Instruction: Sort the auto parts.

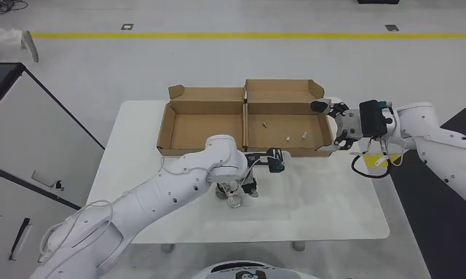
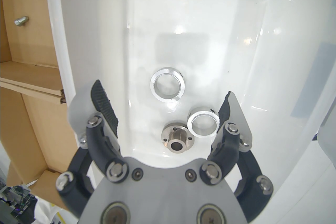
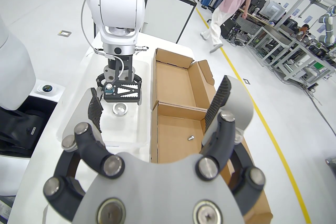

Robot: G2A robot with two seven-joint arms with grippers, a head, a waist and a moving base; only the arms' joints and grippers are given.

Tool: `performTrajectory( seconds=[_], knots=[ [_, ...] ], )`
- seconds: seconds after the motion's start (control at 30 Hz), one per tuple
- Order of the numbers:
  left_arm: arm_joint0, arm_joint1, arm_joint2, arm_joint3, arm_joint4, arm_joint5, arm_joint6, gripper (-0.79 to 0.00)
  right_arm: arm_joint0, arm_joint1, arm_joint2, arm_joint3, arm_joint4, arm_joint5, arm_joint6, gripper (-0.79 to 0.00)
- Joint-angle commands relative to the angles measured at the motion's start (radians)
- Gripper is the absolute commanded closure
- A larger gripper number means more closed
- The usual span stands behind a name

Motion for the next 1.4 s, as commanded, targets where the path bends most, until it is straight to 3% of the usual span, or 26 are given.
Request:
performTrajectory(
  seconds=[0.0,0.47,0.87,1.03,1.17,1.37],
  knots=[
    [0.0,0.0,0.0,0.0,-0.001,0.0,0.0,-0.785,0.0,0.0,0.0,0.0,0.0,0.0,0.0,-0.785],
    [0.005,-0.002,0.014,0.002,-0.012,-0.018,-0.032,-0.785,0.0,0.0,0.0,0.0,0.0,0.0,0.0,-0.785],
    [-0.055,-0.041,0.053,0.042,-0.086,-0.002,-0.107,-0.785,0.0,0.0,0.0,0.0,0.0,0.0,0.0,-0.785],
    [-0.067,-0.058,0.073,0.073,-0.078,0.016,-0.101,-0.56,0.0,0.0,0.0,0.0,0.0,0.0,0.0,-0.785],
    [-0.069,-0.064,0.081,0.085,-0.058,0.03,-0.107,-0.437,0.0,0.0,0.0,0.0,0.0,0.0,0.0,-0.785],
    [-0.068,-0.068,0.081,0.091,-0.049,0.043,-0.107,-0.394,0.0,0.0,0.0,0.0,0.0,0.0,0.0,-0.785]
  ],
)
